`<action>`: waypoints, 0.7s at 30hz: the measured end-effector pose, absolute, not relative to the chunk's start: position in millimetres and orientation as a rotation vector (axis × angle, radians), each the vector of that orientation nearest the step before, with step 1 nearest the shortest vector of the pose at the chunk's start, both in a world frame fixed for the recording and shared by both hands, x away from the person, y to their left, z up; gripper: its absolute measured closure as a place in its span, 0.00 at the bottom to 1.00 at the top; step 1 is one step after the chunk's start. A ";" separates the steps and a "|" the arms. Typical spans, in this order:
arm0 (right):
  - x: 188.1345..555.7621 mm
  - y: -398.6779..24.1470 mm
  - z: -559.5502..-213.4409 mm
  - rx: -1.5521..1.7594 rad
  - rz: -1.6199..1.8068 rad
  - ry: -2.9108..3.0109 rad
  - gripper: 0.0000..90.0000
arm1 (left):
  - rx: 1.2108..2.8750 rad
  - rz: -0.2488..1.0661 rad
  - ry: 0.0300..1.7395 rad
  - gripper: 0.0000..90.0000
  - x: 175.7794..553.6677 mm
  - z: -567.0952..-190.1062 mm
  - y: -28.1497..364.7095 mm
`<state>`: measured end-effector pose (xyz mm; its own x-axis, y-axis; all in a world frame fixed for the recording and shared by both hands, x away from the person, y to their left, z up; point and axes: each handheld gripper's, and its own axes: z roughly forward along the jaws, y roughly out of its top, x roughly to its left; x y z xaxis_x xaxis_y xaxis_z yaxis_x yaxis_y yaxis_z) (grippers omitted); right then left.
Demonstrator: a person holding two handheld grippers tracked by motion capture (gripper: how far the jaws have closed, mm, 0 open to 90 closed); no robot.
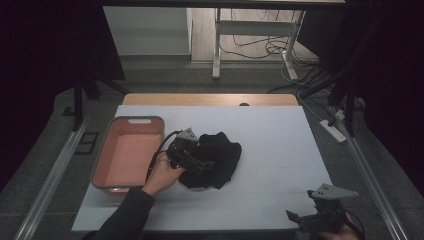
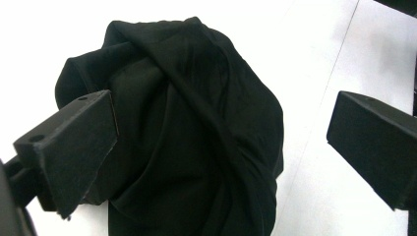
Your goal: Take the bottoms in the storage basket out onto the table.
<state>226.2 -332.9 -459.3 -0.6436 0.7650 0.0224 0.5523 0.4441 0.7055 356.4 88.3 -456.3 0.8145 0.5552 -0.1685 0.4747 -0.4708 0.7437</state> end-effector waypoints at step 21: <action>226.0 -332.4 -459.2 1.129 1.003 2.404 0.00 | 2.129 0.126 0.766 0.00 346.8 -453.1 97.4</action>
